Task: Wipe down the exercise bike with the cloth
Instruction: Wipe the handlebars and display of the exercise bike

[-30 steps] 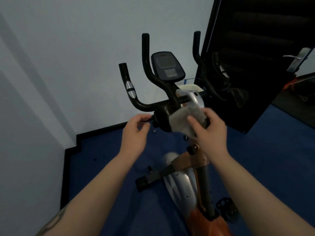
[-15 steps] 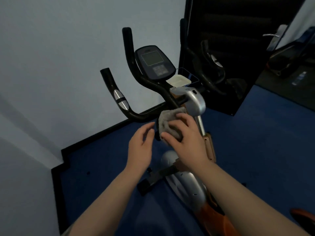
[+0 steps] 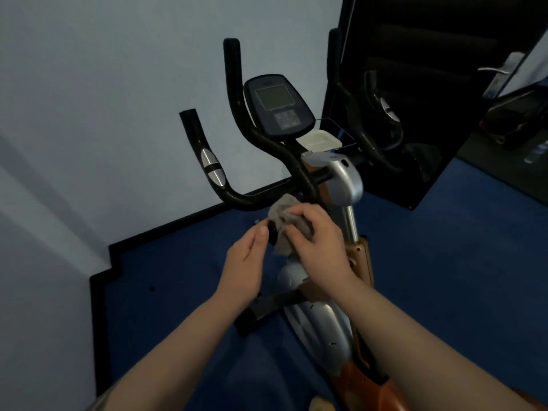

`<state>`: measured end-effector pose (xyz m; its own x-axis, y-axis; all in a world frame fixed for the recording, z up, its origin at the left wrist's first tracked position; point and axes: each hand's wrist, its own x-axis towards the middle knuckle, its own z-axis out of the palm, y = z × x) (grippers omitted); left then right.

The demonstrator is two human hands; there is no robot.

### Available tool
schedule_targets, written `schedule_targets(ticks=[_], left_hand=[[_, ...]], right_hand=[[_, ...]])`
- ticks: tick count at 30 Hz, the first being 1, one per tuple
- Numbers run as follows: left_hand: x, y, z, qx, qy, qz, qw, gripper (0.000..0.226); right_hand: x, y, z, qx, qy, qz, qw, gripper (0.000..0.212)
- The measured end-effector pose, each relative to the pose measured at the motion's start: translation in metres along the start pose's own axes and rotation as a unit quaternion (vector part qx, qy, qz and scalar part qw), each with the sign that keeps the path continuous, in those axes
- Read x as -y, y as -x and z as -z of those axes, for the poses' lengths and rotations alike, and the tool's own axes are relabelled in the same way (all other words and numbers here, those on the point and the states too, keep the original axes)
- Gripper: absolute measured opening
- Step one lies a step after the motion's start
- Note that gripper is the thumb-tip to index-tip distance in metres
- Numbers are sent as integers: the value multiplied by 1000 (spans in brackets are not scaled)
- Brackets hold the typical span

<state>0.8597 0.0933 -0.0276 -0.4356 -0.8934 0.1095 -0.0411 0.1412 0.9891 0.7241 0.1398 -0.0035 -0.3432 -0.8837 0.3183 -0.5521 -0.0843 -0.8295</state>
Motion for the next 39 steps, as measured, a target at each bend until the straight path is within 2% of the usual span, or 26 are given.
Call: schedule_targets(ticks=[4, 9, 12, 16, 19, 21, 24, 26, 28, 32, 36, 39], left_hand=[[-1, -3, -6, -51, 7, -6, 999, 29], [-3, 0, -16, -88, 23, 3, 996, 32], [-2, 2, -18, -99, 13, 8, 995, 33], [-6, 1, -20, -103, 0, 7, 995, 30], [-5, 2, -20, -105, 3, -4, 994, 34], [-4, 2, -21, -115, 0, 2, 993, 33], [-3, 2, -22, -116, 0, 13, 993, 30], [-4, 0, -21, -106, -8, 1, 994, 32], [-8, -7, -19, -102, -10, -10, 995, 41], [-15, -14, -24, -98, 18, -7, 995, 33], [-10, -11, -29, -91, 25, 8, 996, 55], [-10, -9, -37, -97, 52, -5, 994, 53]], right_hand=[[-7, 0, 16, 51, 5, 31, 998, 21], [-5, -6, 8, 24, -41, 23, 999, 23], [-14, 10, 15, 41, -37, 29, 998, 24], [-4, -2, 16, 74, -42, -16, 996, 23], [4, -1, 5, 34, -8, -18, 999, 32], [1, 3, 4, 0, 21, 21, 1000, 23], [-14, 13, 11, 10, -2, 58, 998, 4], [-15, 10, 15, 15, 2, 73, 997, 7], [-6, -11, 10, 2, -12, 56, 998, 12], [1, -19, -1, -12, -48, 5, 999, 25], [-9, 6, 10, 3, -46, 12, 999, 18], [-1, -22, 3, -5, -16, 14, 1000, 15]])
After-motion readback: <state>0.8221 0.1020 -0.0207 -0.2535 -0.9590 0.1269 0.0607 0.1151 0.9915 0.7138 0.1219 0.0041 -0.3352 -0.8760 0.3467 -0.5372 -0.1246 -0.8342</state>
